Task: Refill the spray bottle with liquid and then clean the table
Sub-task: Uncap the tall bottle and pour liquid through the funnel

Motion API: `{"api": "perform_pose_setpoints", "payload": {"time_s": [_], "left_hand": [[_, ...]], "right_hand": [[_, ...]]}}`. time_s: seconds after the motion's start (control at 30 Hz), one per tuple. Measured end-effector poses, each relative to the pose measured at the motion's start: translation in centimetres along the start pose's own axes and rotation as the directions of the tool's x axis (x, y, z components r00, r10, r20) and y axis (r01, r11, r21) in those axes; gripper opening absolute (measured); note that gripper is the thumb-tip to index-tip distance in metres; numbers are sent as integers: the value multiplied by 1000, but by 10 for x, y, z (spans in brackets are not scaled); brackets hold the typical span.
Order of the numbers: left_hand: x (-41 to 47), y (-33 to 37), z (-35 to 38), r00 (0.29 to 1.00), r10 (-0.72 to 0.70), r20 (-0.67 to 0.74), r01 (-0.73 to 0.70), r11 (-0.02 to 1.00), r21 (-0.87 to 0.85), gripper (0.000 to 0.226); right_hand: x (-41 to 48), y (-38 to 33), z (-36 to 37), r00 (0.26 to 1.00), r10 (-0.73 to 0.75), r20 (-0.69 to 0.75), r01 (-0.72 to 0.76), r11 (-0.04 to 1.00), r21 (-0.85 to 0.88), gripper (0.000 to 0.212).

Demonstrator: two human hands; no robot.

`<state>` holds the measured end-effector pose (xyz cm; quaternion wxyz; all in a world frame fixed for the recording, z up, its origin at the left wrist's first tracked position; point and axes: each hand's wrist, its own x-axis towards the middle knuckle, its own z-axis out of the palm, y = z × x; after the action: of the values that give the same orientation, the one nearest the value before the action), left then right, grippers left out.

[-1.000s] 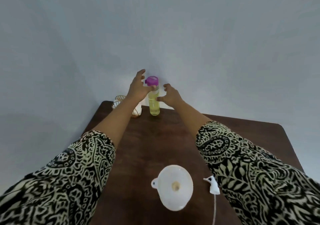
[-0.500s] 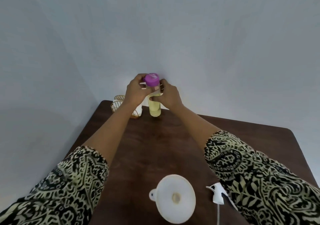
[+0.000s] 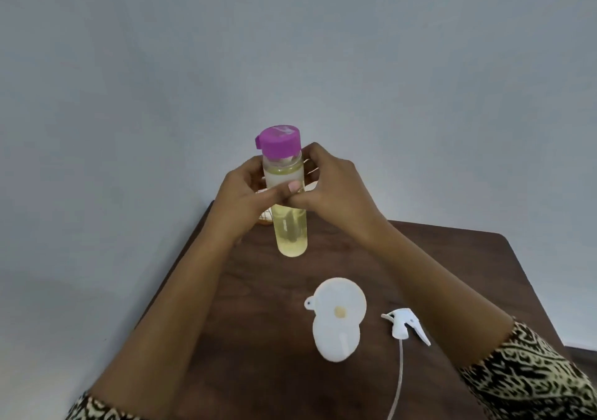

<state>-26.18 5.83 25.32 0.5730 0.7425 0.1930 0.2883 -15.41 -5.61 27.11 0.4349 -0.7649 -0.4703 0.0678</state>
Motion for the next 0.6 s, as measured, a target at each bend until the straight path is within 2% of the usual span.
{"api": "perform_pose_setpoints", "payload": {"time_s": [0.07, 0.17, 0.23, 0.33, 0.43, 0.5, 0.6], "left_hand": [[-22, 11, -9, 1000, -4, 1, 4, 999, -42, 50], [-49, 18, -17, 999, 17, -37, -17, 1000, -17, 36], [-65, 17, -19, 998, 15, -60, -16, 1000, -17, 33], [-84, 11, -20, 997, 2, -77, -1, 1000, 10, 37], [-97, 6, -19, 995, 5, -104, -3, 1000, 20, 40], [-103, 5, -19, 993, -1, -121, 2, 1000, 13, 41], [-109, 2, -21, 994, 2, -106, 1, 1000, 27, 41]], "right_hand": [[-20, -18, -1, 999, -14, 51, 15, 1000, -18, 53], [-39, -40, -19, 962, 11, 272, 6, 998, -63, 75], [-45, -61, -37, 963, -2, 268, 42, 988, -146, 91], [-44, -99, -48, 985, -71, 158, 118, 942, -314, 73], [-39, -124, -29, 960, -82, 269, 225, 797, -560, 66], [-36, -126, -17, 945, -108, 310, 292, 706, -645, 53], [-39, -125, -18, 924, -103, 369, 328, 708, -626, 45]]}}
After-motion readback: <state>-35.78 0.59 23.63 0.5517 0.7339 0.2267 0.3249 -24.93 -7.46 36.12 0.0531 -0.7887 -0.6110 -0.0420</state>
